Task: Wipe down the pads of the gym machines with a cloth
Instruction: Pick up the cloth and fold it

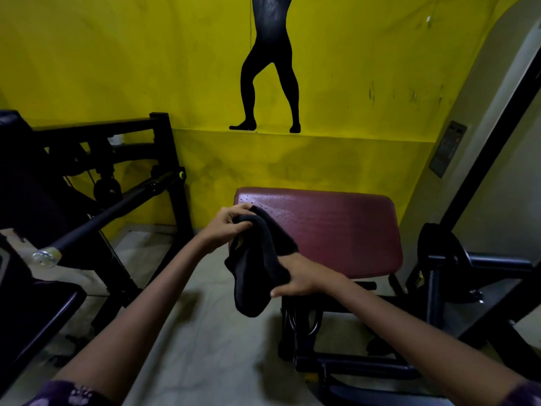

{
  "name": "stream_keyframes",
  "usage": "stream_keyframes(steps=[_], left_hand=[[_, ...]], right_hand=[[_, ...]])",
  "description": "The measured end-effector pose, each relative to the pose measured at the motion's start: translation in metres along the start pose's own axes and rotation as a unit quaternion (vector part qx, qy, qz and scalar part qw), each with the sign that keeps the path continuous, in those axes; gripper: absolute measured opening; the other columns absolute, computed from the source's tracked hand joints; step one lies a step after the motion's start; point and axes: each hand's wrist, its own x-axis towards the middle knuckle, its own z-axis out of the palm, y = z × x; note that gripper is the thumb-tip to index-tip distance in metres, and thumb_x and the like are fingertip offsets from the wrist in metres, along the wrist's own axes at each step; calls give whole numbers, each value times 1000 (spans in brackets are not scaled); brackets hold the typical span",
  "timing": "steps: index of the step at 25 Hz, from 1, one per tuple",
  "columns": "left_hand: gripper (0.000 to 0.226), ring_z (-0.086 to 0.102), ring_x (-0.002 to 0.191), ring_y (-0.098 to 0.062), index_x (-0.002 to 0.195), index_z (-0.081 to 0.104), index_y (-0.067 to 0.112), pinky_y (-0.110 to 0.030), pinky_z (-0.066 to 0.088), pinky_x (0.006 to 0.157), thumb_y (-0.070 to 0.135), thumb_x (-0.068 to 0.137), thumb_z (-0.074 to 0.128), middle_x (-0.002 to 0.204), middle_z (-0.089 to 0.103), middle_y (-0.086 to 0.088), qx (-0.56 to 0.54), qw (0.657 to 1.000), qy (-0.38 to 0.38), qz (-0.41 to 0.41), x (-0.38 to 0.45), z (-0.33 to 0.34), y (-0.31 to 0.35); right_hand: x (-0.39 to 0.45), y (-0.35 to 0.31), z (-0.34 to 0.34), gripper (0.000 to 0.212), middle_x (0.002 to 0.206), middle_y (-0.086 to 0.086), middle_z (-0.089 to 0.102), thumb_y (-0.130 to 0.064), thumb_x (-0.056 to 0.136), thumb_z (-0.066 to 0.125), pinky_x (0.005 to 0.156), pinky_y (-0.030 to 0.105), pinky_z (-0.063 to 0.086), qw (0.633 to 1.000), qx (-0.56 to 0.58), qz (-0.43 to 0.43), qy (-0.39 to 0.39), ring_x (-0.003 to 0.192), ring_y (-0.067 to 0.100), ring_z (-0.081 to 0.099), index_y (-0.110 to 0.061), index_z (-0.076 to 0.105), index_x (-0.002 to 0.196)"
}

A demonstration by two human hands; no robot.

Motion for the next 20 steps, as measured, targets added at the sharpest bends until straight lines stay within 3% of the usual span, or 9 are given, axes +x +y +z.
stream_keyframes(steps=[3,6,8,10,11,13,16,18,20], left_hand=[[23,57,89,5,99,68,12,-17,45,78,14,79,56,97,61,9,124,991,-39,7,-11,-24,-17],[21,58,80,2,87,70,27,-22,44,73,9,82,62,86,62,25,138,989,-31,-43,-27,-44,-39],[44,58,78,1,76,75,36,-20,45,73,-5,85,62,83,64,23,68,995,0,-74,-35,-41,-45],[52,60,78,3,73,76,36,-14,46,73,-11,85,56,80,67,19,-24,994,43,-97,-36,-33,-42],[50,61,78,3,73,77,33,-12,46,73,-11,86,55,79,68,17,-57,992,59,-99,-36,-29,-37],[37,61,77,4,77,76,24,-11,46,71,-8,85,58,75,69,15,-87,990,62,-97,-32,-20,-29],[21,60,74,4,83,73,15,-11,47,68,-3,84,62,73,69,16,-92,988,47,-117,-32,-6,-31],[22,62,76,-1,80,76,17,-14,49,70,1,84,63,78,71,10,-124,979,66,-147,-35,0,-36],[15,62,71,-6,80,74,13,-16,50,66,2,83,64,78,69,0,-118,976,58,-172,-37,1,-40]], right_hand=[[-9,14,-8,43,113,5,62,-44,75,68,107,42,26,930,-351,-85,-72,117,23,51,-13,62,105],[-19,29,-33,22,84,-6,65,-40,69,73,85,36,27,899,-417,-136,14,88,20,59,-23,62,77],[-21,38,-49,25,79,-3,59,-48,71,64,71,32,27,906,-385,-129,117,78,19,53,-24,58,67],[-27,41,-71,26,97,4,53,-48,78,63,76,31,35,953,-238,-94,165,90,18,48,-21,60,77],[-31,39,-83,22,101,5,52,-40,79,68,80,29,39,988,-69,-47,130,92,16,49,-19,60,80],[-39,39,-98,22,86,1,59,-29,76,76,73,25,45,978,199,54,23,80,12,55,-12,63,80],[-42,45,-101,24,62,-4,55,-23,77,75,59,21,39,977,193,92,-21,61,6,50,-5,61,70],[-37,36,-100,17,63,-6,59,-10,80,72,60,21,43,961,259,94,26,62,5,55,-10,59,69],[-31,37,-98,26,63,-7,53,-9,76,77,61,25,38,968,217,78,94,63,6,50,-17,54,67]])
